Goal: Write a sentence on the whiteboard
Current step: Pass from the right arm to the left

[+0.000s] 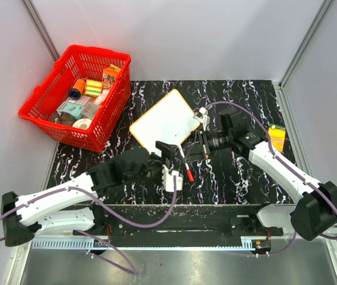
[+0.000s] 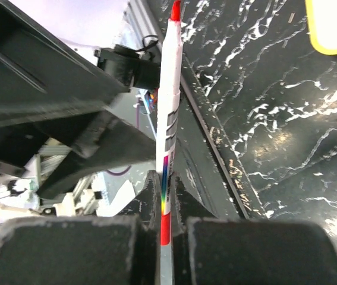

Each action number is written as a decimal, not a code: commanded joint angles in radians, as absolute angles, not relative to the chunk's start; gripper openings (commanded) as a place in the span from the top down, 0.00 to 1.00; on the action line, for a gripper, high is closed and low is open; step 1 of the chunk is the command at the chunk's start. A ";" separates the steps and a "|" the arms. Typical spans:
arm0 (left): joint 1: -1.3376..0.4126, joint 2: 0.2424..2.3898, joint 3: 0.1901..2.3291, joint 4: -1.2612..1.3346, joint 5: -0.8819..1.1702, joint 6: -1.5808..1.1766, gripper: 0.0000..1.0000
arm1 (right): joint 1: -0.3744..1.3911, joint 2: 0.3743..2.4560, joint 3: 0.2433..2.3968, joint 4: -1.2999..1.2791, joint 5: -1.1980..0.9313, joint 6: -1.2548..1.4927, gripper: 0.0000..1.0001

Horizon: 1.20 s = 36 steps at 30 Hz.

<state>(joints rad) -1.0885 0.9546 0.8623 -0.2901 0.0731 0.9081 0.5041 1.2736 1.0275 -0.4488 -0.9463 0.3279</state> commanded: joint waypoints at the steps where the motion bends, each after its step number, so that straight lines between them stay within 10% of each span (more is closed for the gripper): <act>1: -1.118 1.017 0.902 -0.178 0.009 1.075 0.01 | 0.509 1.267 0.977 -0.267 -1.083 0.458 1.00; 18: -1.138 1.092 0.910 -0.169 0.046 1.177 0.17 | 0.509 1.269 0.946 -0.291 -1.106 0.468 1.00; 30: -1.138 1.169 0.969 -0.267 0.006 1.190 0.94 | 0.509 1.259 0.940 -0.295 -1.120 0.469 1.00; 36: -1.138 1.155 0.959 -0.270 0.009 1.204 1.00 | 0.508 1.250 0.968 -0.325 -1.063 0.463 0.83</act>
<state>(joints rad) -1.1381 1.1614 0.9253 -0.3233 0.0143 1.2045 0.4934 1.2747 0.9333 -0.3405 -1.0557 0.4793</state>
